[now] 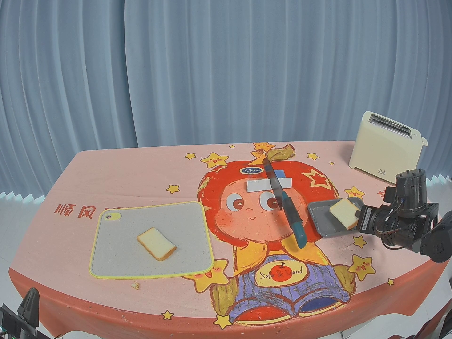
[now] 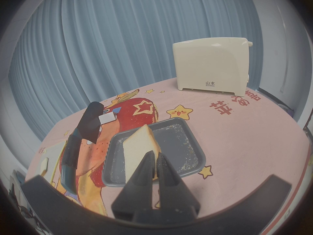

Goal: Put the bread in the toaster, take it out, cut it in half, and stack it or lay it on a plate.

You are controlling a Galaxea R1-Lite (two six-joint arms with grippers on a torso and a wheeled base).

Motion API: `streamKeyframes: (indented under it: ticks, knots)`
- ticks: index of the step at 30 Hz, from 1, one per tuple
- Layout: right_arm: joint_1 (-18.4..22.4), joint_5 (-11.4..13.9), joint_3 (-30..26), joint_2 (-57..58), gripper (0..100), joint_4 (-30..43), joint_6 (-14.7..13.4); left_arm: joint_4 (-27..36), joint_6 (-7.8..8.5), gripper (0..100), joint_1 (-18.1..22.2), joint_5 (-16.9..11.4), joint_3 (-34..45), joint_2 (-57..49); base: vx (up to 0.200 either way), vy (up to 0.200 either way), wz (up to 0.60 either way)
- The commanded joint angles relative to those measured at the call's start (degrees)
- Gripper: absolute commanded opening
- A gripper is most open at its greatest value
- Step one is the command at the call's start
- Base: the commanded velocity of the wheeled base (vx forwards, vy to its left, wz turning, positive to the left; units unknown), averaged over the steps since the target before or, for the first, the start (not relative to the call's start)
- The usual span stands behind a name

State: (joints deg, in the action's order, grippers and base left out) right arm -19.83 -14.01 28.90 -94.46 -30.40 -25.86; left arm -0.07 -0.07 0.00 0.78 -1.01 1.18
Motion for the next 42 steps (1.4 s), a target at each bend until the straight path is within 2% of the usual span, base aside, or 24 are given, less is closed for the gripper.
streamKeyframes:
  ticks: [1, 20, 21, 27, 31, 36, 42]
  knots:
    - [0.41, -0.06, 0.89, -1.60, 0, -0.01, -0.51, -0.01, -0.01, 0, 0.00, 0.01, 1.01, 0.05, 0.000, 0.000, 0.00]
    - [0.41, -0.06, 1.33, -3.09, 0, -0.01, -0.69, -0.01, -0.01, 0, 0.00, 0.01, 1.01, 0.05, 0.000, 0.000, 0.00]
    - [0.41, -0.06, 1.24, -3.18, 100, -0.01, -0.69, -0.01, -0.01, 0, 0.00, 0.01, 1.01, 0.05, 0.000, 0.000, 0.00]
    - [0.32, -0.14, 1.42, -2.92, 100, -0.80, -0.77, -0.01, -0.01, 0, 0.00, 0.01, 1.01, 0.05, 0.000, 0.000, 0.00]
    - [0.06, -0.41, -0.34, -3.01, 100, -8.00, -0.51, -0.01, -0.01, 0, 0.00, 0.01, 1.01, 0.05, 0.000, 0.000, 0.00]
    - [-0.20, -0.49, -1.92, -3.09, 100, -13.37, -0.16, -0.01, -0.01, 0, 0.00, 0.01, 1.01, 0.05, 0.000, 0.000, 0.00]
    - [-0.38, -0.93, -2.10, -3.01, 100, -14.07, -0.07, -0.01, -0.01, 0, 0.00, 0.01, 1.01, 0.05, 0.000, 0.000, 0.00]
